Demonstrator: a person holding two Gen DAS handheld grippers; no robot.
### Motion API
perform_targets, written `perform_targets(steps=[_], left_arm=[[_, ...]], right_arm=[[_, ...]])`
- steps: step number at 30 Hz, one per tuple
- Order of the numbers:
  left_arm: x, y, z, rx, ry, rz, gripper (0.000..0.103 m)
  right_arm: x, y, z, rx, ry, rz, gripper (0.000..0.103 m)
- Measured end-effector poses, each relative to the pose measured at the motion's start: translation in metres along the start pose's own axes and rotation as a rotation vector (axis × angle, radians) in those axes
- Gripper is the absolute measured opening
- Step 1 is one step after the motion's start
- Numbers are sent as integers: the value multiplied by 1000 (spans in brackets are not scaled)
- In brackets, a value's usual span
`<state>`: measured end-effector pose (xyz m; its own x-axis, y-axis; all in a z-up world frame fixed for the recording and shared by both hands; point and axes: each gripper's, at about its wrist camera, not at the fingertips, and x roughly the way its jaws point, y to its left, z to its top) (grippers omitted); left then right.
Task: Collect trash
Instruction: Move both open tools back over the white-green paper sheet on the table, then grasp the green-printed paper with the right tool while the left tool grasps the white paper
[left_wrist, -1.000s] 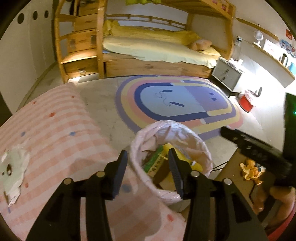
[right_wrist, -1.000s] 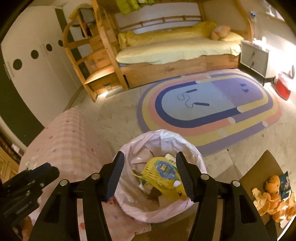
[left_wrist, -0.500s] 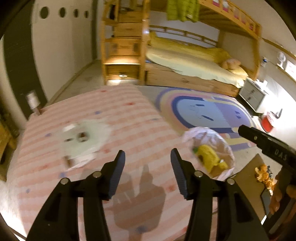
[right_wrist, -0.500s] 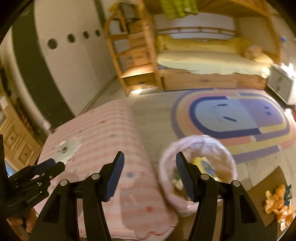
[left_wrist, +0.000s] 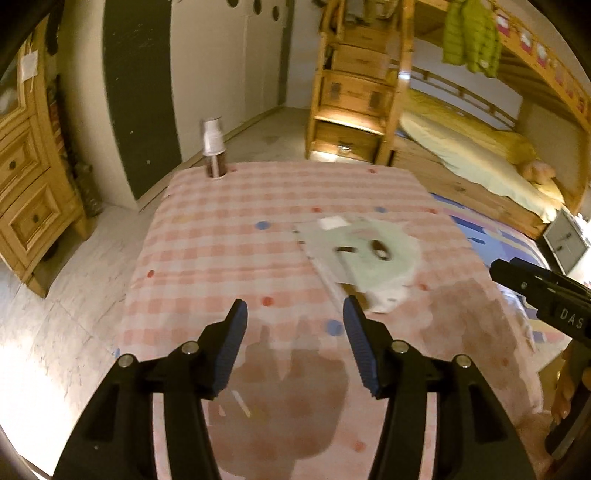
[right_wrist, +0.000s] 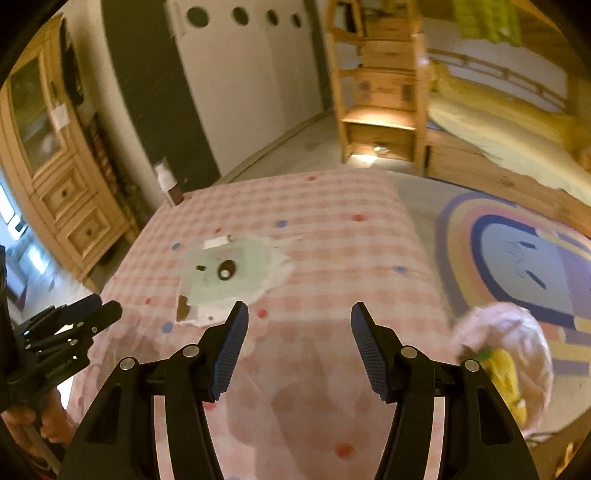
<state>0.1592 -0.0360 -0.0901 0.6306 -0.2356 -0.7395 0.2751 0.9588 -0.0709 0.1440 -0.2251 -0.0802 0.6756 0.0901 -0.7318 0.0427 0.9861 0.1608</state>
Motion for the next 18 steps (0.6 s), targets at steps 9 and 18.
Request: perform_targets(steps=[9,18], left_arm=[[43,17,30,-28,23,17,52],[43,30,33,-46,3,96,57]], right_arm=[[55,17,24,-56,50,57,44],[69,31,32,-95,50,53,44]])
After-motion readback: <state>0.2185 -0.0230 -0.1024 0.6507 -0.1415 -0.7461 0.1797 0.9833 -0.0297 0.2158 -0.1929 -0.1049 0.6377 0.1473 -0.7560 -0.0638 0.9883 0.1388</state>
